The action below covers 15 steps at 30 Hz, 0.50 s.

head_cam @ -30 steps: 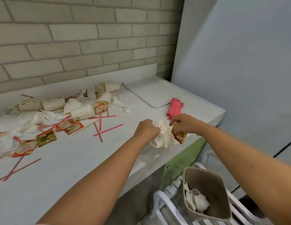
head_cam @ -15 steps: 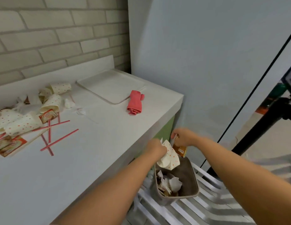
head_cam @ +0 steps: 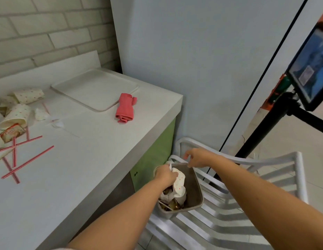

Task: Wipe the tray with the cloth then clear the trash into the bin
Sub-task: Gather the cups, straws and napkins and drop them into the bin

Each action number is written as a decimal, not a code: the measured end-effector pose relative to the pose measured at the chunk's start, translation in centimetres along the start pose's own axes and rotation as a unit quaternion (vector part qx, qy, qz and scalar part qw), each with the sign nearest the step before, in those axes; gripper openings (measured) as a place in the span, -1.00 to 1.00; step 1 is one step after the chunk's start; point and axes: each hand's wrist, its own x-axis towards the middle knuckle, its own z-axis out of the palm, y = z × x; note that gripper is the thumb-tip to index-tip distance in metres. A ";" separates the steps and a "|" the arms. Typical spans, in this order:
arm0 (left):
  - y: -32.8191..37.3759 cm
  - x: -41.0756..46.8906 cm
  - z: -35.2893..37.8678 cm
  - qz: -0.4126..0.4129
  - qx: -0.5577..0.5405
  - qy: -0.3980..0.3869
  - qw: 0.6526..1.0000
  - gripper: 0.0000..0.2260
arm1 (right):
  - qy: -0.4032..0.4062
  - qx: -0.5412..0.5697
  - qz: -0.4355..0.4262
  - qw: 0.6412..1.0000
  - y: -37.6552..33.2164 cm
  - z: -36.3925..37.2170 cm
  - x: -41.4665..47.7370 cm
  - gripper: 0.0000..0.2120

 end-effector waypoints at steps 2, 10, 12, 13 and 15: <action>0.0 0.3 0.2 -0.005 -0.024 0.000 1.000 -0.60 | -0.012 0.010 0.003 1.000 0.5 0.2 0.1 -0.63; 0.6 0.9 0.9 0.032 -0.117 -0.011 0.993 -0.72 | -0.039 0.050 0.022 0.998 1.4 0.7 0.6 -0.70; 0.6 0.9 0.8 0.041 -0.137 -0.020 0.990 -0.67 | -0.043 0.047 0.018 0.998 1.3 0.7 0.8 -0.70; 0.5 0.9 0.8 0.041 -0.143 -0.022 0.989 -0.63 | -0.045 0.047 0.017 0.998 1.2 0.7 0.9 -0.70; 0.3 1.0 0.5 0.043 -0.142 -0.015 0.989 -0.58 | -0.048 0.046 0.015 0.998 0.9 0.6 1.1 -0.70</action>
